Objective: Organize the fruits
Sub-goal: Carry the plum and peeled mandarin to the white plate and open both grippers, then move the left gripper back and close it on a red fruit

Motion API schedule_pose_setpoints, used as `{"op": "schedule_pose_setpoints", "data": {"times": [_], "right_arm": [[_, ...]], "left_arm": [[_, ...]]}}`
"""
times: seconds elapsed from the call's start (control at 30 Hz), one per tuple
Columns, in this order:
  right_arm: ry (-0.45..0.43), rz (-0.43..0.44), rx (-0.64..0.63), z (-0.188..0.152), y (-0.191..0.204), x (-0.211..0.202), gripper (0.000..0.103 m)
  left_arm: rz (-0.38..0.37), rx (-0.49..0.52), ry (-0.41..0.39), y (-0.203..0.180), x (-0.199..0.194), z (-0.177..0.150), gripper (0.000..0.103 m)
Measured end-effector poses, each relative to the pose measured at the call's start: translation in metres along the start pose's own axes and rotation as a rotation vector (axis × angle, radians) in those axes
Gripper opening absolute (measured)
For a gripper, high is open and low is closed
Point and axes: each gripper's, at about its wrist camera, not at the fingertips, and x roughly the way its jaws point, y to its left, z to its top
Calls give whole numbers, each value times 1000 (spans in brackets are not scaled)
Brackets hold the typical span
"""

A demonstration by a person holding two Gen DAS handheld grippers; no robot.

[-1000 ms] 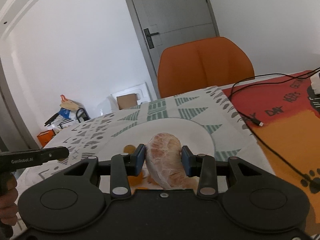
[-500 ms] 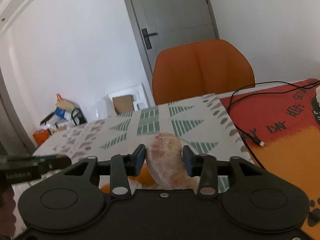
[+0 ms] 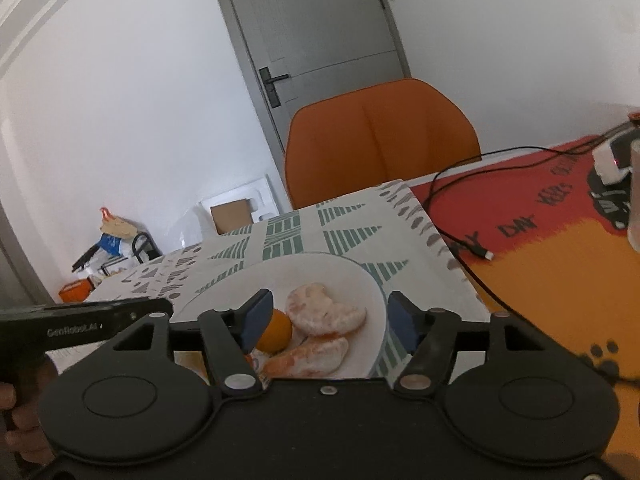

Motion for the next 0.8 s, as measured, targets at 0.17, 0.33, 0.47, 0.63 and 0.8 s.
{"op": "schedule_pose_setpoints", "data": {"times": [0.17, 0.33, 0.47, 0.63, 0.8], "right_arm": [[11, 19, 27, -8, -1, -3, 71], [14, 33, 43, -12, 0, -5, 77], [16, 44, 42, -14, 4, -8, 80], [19, 62, 25, -18, 12, -12, 89], [16, 72, 12, -18, 20, -16, 98]], "left_arm": [[28, 12, -11, 0, -14, 1, 43], [76, 7, -30, 7, -32, -2, 75], [116, -2, -39, 15, -43, -5, 81], [167, -29, -34, 26, -53, -10, 85], [222, -29, -35, 34, -63, -16, 87]]}}
